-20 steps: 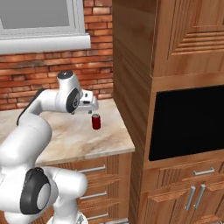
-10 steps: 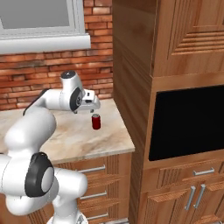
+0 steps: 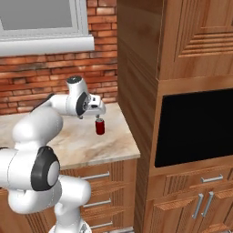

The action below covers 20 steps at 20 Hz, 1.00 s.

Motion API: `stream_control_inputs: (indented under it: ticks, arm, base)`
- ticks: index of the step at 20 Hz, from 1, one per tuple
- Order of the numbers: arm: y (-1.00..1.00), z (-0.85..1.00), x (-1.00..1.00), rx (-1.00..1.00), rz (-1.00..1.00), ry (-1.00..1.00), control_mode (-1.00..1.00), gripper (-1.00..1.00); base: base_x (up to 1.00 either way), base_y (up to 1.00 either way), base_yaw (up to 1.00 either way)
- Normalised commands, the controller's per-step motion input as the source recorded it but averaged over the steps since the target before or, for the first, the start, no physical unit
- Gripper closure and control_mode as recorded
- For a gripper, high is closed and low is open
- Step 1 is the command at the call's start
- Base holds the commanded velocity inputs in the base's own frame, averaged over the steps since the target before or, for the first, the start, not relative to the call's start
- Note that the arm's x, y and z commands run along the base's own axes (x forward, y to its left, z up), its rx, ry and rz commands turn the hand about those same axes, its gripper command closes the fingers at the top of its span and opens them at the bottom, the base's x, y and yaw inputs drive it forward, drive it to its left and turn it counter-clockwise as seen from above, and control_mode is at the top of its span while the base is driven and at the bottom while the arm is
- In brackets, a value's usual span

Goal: Four empty soda cans are scattered around the kitchen. Gather all the cans and cluster them next to the stove for recycling.

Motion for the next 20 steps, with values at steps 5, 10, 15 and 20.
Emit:
stream_control_inputs:
  ticks: [5,10,15,20]
  arm:
    - [0.0,-0.13,0.21,0.0,-0.02,0.04,-1.0,-1.0]
    - [0.0,-0.1,0.22,0.0,-0.02,0.06,-1.0,-1.0]
    - [0.0,-0.15,0.22,0.0,0.0,0.04,-1.0,-1.0]
    - [0.0,-0.13,0.16,0.0,0.0,0.04,-1.0,-1.0]
  base:
    - [0.0,0.0,0.0]
    - [0.0,0.0,0.0]
    - [0.0,0.0,0.0]
    - [0.0,0.0,0.0]
